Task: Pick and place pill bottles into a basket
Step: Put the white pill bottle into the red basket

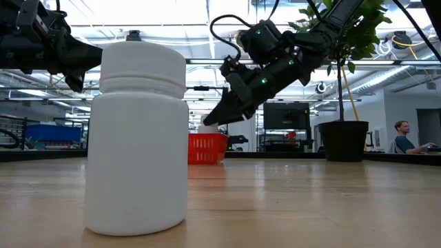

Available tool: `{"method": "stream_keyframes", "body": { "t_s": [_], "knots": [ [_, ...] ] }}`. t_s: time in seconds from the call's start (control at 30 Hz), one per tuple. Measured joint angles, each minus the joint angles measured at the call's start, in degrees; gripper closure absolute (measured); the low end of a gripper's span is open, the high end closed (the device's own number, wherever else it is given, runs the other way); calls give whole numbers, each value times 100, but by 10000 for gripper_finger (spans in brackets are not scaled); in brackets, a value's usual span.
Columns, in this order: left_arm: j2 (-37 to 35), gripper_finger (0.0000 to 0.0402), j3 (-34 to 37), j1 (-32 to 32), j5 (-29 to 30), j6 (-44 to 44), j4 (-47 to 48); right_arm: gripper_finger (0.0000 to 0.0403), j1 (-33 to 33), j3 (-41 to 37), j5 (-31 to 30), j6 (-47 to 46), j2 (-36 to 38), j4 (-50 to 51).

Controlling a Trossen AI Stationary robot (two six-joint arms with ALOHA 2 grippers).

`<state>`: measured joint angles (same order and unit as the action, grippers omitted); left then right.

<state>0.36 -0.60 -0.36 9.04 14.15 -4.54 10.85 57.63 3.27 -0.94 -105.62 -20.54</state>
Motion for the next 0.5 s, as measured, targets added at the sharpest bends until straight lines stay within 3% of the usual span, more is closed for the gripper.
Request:
{"method": "stream_keyframes", "body": {
  "t_s": [0.5],
  "knots": [
    [0, 364, 0, 1, 0, 1, 1, 221, -7, 1, -1, 25, -339, -314]
  ]
}}
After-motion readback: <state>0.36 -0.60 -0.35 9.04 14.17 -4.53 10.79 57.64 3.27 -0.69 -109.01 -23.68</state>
